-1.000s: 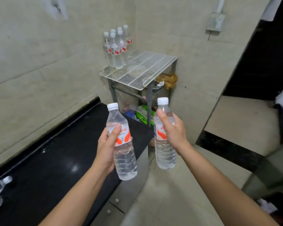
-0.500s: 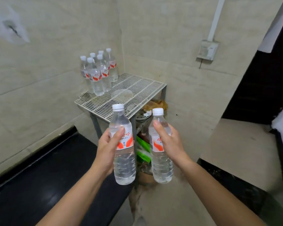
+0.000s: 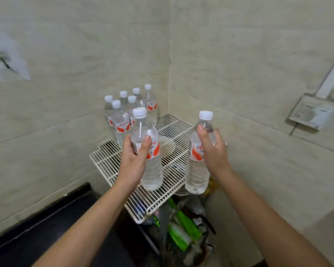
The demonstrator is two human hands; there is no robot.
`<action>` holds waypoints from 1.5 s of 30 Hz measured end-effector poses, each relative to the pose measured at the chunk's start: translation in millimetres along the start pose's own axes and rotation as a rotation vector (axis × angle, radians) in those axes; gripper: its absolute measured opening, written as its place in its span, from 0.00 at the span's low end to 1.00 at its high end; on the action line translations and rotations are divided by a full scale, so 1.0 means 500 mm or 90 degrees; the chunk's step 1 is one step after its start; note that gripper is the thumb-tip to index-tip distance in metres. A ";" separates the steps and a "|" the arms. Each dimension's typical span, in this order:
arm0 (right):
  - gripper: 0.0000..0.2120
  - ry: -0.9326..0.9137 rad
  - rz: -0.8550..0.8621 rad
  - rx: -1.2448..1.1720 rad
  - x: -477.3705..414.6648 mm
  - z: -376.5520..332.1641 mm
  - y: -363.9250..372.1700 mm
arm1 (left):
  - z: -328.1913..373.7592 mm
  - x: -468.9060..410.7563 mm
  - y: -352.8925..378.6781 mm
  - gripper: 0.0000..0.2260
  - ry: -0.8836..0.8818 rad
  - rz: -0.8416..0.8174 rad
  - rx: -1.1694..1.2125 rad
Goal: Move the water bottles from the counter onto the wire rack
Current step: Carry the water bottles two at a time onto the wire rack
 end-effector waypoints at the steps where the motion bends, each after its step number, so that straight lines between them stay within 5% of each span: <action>1: 0.20 0.006 -0.024 -0.002 -0.025 0.016 0.021 | -0.010 -0.014 0.011 0.13 0.001 0.010 -0.001; 9: 0.17 -0.003 -0.227 -0.039 -0.240 0.106 0.192 | -0.095 -0.134 0.100 0.18 0.018 0.155 -0.064; 15: 0.25 -0.030 -0.374 -0.055 -0.369 0.151 0.286 | -0.141 -0.200 0.158 0.19 0.035 0.237 -0.166; 21: 0.17 -0.037 -0.448 -0.093 -0.395 0.149 0.369 | -0.174 -0.222 0.166 0.31 0.033 0.324 -0.205; 27: 0.34 -0.041 -0.554 -0.067 -0.362 0.177 0.396 | -0.186 -0.233 0.148 0.32 0.009 0.288 -0.249; 36: 0.19 -0.190 -0.536 -0.045 -0.390 0.088 0.387 | -0.078 -0.268 0.188 0.27 0.172 0.155 -0.468; 42: 0.21 -0.270 -0.588 0.021 -0.401 0.054 0.371 | -0.005 -0.277 0.206 0.24 0.332 0.115 -0.685; 45: 0.25 -0.304 -0.586 0.060 -0.418 0.039 0.363 | -0.002 -0.291 0.199 0.25 0.266 -0.008 -0.781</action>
Point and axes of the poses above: each hand's wrist, its own x-axis away from the middle knuckle, its own y-axis out of the palm, z = x × y, the point moved 9 cm from there along -x, towards the middle knuckle, and after that the axes turned 15 degrees about z, right-handed, at the moved point
